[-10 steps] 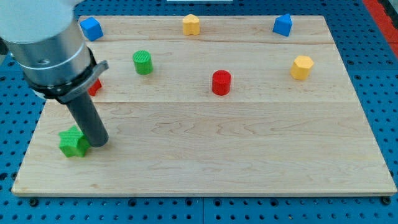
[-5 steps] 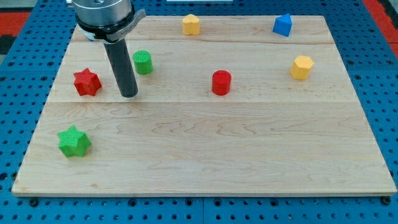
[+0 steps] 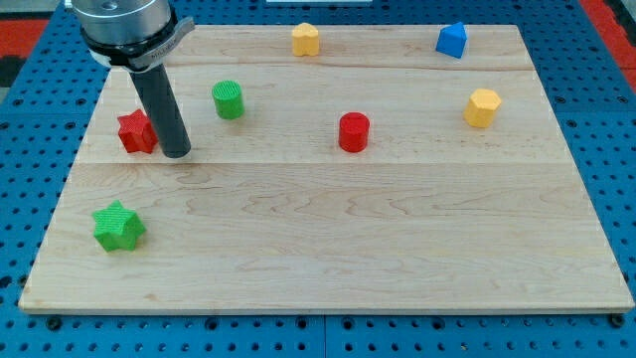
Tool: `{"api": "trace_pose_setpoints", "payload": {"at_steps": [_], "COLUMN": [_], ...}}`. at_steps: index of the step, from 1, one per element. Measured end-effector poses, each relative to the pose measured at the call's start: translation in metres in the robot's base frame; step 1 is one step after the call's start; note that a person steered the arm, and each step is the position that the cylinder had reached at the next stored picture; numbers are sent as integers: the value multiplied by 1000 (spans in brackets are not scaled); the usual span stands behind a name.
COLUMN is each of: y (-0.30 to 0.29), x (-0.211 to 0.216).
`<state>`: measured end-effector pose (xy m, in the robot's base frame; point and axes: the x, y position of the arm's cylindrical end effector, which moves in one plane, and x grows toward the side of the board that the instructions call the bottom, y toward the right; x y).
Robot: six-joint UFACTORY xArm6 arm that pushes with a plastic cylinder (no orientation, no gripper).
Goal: Move the green circle towards the bottom center of the board
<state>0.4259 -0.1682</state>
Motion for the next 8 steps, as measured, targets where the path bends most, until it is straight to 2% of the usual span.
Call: {"api": "trace_pose_setpoints", "payload": {"at_steps": [3,6,7,8], "y": [0,26,17,17], "x": [-31,-33,-44,-85]}}
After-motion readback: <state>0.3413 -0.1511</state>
